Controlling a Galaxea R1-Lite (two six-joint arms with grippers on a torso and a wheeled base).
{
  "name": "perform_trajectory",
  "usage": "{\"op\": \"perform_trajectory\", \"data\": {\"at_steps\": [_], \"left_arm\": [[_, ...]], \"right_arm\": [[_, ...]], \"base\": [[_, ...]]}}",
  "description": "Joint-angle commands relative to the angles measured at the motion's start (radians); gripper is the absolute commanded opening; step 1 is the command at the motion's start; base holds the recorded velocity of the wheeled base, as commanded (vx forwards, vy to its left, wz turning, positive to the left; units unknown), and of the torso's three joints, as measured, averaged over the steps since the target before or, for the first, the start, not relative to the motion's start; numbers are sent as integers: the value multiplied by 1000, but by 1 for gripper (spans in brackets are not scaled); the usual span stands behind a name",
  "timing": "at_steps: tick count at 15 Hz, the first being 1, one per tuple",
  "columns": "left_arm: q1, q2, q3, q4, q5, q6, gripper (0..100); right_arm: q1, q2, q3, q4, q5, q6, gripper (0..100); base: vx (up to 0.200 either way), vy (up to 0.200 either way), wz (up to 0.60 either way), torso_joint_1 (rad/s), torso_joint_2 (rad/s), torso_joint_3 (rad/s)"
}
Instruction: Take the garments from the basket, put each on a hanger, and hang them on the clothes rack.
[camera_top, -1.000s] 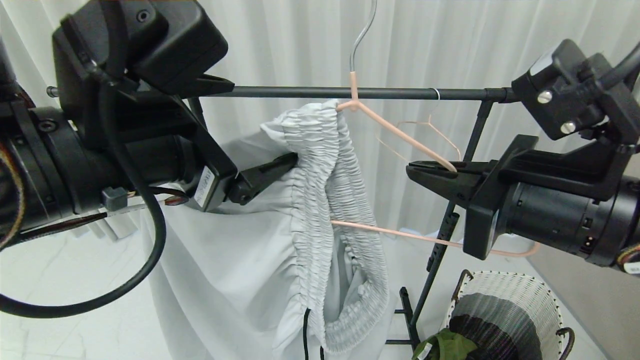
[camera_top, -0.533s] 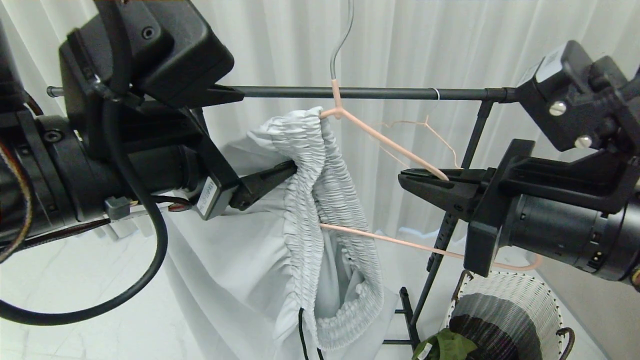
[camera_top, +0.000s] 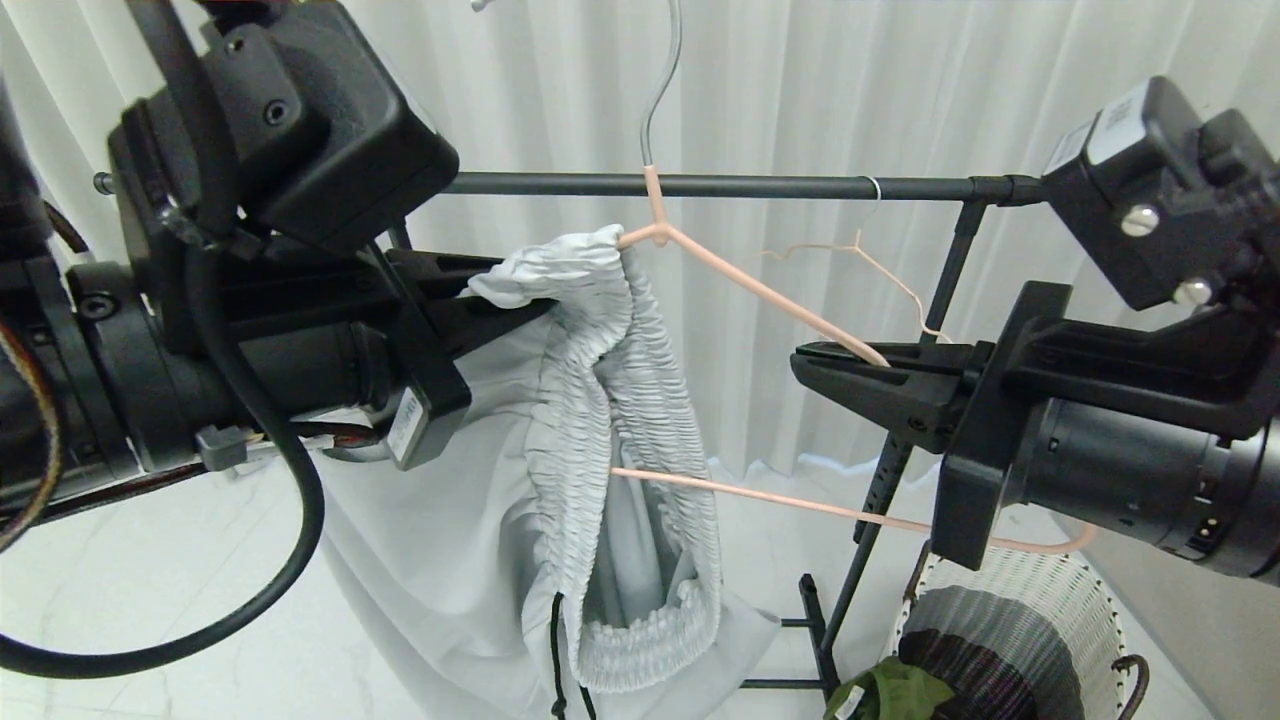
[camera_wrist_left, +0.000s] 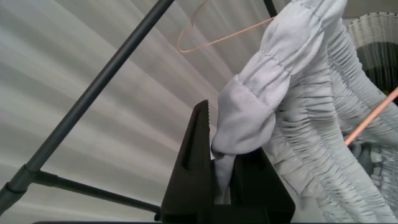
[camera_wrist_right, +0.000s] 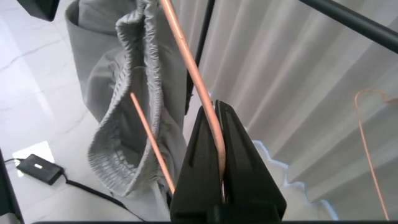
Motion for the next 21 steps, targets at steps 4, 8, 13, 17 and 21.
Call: {"op": "perform_trajectory", "data": {"at_steps": [4,8,13,17,21], "left_arm": [[49,-1,1,-3,3,4,0],[49,-3,79,-137,2,9,0],[51,3,144,-264,-1,68,0],[94,6,144,-281,-1,71,0],[105,26,150,-358,10,76,0]], "right_arm": [[-1,-7,12,1,-1,3,100],[-9,-15,23,-1,-7,0,100],[-23,-44,52,1,-9,-1,100],[-20,-53,75,-1,-7,0,100],[-20,-31,118,-1,-7,34,100]], "base": [[0,0,0,0,0,0],[0,0,0,0,0,0],[0,0,0,0,0,0],[0,0,0,0,0,0],[0,0,0,0,0,0]]}}
